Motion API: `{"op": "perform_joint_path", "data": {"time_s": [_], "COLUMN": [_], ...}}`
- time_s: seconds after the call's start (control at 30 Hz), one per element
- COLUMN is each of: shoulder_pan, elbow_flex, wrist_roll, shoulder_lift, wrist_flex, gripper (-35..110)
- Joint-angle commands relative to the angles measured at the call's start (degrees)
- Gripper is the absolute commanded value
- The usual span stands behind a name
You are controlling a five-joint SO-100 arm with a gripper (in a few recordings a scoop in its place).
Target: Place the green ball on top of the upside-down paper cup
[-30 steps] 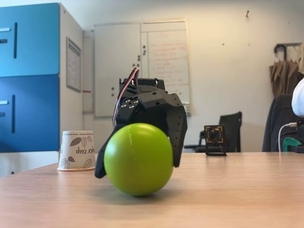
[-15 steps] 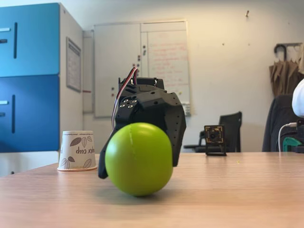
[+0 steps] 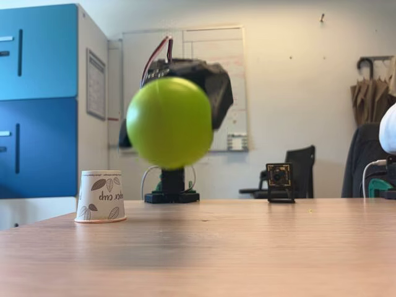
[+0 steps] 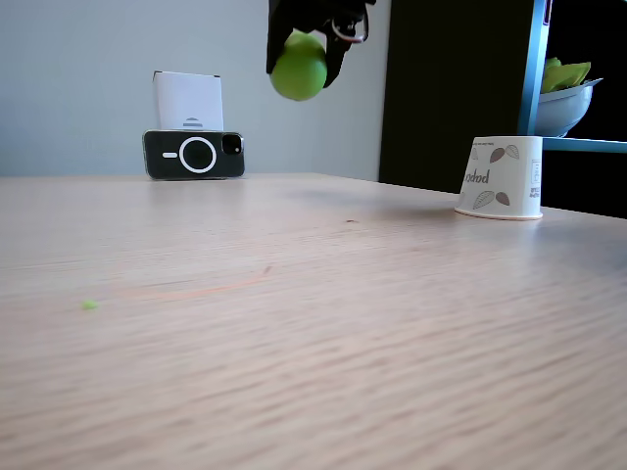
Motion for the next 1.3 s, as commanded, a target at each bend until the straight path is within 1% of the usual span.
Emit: {"op": "perform_joint_path", "data": {"time_s": [0.0,0.33,0.53,0.97,1.27], "shoulder_pan": [0.97,5.19,8.79,13.71,15.64], "elbow_flex": [5.01,32.52,46.76,72.33,85.34], "wrist_roll": [-1.41,-3.87,-4.57,-4.57,-4.22], "shoulder_lift": [11.78,37.71,50.19,67.68,76.73], "wrist_flex": [2.46,7.12,9.4,9.93,8.53], "gripper": [28,29,29,29,29]}}
